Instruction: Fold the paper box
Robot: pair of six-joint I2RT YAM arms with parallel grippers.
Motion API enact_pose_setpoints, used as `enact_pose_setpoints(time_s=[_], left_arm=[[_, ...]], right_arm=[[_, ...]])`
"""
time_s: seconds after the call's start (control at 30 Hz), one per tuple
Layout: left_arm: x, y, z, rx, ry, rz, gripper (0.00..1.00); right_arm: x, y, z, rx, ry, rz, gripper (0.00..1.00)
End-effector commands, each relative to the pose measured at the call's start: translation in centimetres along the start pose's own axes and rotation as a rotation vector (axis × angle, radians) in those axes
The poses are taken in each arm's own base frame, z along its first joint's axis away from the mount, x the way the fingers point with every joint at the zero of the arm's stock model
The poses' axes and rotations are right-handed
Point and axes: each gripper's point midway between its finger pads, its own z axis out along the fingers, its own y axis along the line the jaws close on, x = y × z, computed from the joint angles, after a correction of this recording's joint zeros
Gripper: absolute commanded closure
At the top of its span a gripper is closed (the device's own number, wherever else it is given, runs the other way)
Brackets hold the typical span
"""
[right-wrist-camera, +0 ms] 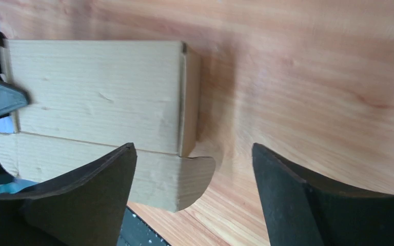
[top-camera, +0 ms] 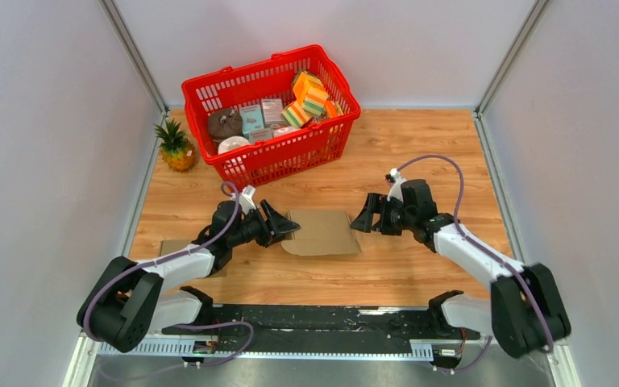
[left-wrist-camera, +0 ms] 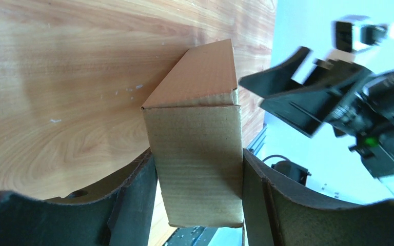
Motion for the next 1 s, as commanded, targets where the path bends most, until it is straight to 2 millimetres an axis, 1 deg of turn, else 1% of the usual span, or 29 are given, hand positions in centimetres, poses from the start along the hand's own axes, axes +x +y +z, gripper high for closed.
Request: enact_pose_setpoints(time_s=[0.0,0.03,0.07,0.1,0.13,0.17,0.2,0.23,0.27,0.3,0.33,0.4,0.43,0.5,0.57,0.63,0.73,0.8,0.87,0.9,0.93,0.97], left_arm=[[-0.4,-0.4,-0.7,-0.020,-0.041,-0.092,0.53],[-0.5,-0.8,-0.8,-0.014,-0.041,-0.097,0.52],[-0.5,-1.0,-0.9,-0.018,-0.037,-0.117,0.52],[-0.1,-0.8,-1.0,-0.031,-0.021,-0.138,0.53],[-0.2,-0.9,-1.1,-0.034,-0.023,-0.156,0.52],[0.0,-0.9,-1.3,-0.040,-0.016,-0.200,0.52],[0.3,-0.7,-1.4,-0.051,-0.005,-0.228,0.52],[0.5,-0.5,-1.7,-0.056,0.000,-0.256,0.52],[0.8,-0.4,-1.8,-0.061,0.010,-0.311,0.52],[1.1,-0.5,-2.0,-0.052,0.029,-0.337,0.52],[1.5,-0.3,-2.2,-0.046,0.036,-0.360,0.52],[1.6,-1.2,-2.5,-0.004,0.046,-0.401,0.52],[1.7,-1.4,-2.7,0.007,0.048,-0.409,0.52],[1.9,-1.8,-3.0,0.020,0.058,-0.425,0.52],[1.9,-2.3,-3.4,0.040,0.059,-0.428,0.51],[2.2,-2.2,-3.8,0.032,0.066,-0.433,0.51],[2.5,-2.4,-4.2,0.053,0.068,-0.489,0.49],[2.5,-3.2,-4.6,0.088,0.071,-0.491,0.49],[2.4,-3.6,-4.8,0.096,0.071,-0.497,0.48],[2.5,-3.7,-5.0,0.095,0.070,-0.499,0.47],[2.5,-3.8,-5.1,0.098,0.070,-0.494,0.45],[2.4,-3.9,-5.2,0.097,0.069,-0.492,0.42]], right_arm=[[-3.6,3.6,-3.8,0.128,-0.163,-0.298,0.08],[-4.1,5.4,-5.0,0.124,-0.206,-0.420,0.03],[-3.8,6.7,-5.2,0.121,-0.223,-0.505,0.00],[-2.0,9.2,-4.9,0.076,-0.218,-0.606,0.00],[-1.3,11.4,-4.9,0.005,-0.238,-0.682,0.00],[-0.4,12.4,-4.6,-0.008,-0.239,-0.773,0.00],[1.6,14.3,-4.5,-0.006,-0.253,-0.892,0.00],[2.5,14.6,-3.8,0.030,-0.246,-0.974,0.00],[2.7,15.3,-3.7,0.065,-0.264,-1.092,0.00],[3.7,15.8,-3.6,0.112,-0.284,-1.176,0.00],[4.3,15.8,-2.6,0.142,-0.276,-1.233,0.00],[4.8,16.0,-2.2,0.203,-0.301,-1.351,0.00],[5.0,16.4,-1.5,0.206,-0.316,-1.382,0.00],[5.3,16.6,-0.8,0.204,-0.325,-1.435,0.00],[5.2,17.0,-0.1,0.207,-0.353,-1.440,0.00],[5.4,16.8,0.4,0.219,-0.340,-1.471,0.00],[5.7,16.3,1.0,0.252,-0.338,-1.506,0.00],[5.0,15.8,1.1,0.323,-0.364,-1.506,0.00],[4.4,15.8,1.1,0.378,-0.406,-1.499,0.01],[3.9,15.7,0.7,0.420,-0.431,-1.492,0.02],[3.7,16.0,0.6,0.426,-0.454,-1.483,0.05],[3.6,15.7,0.5,0.446,-0.463,-1.500,0.07]])
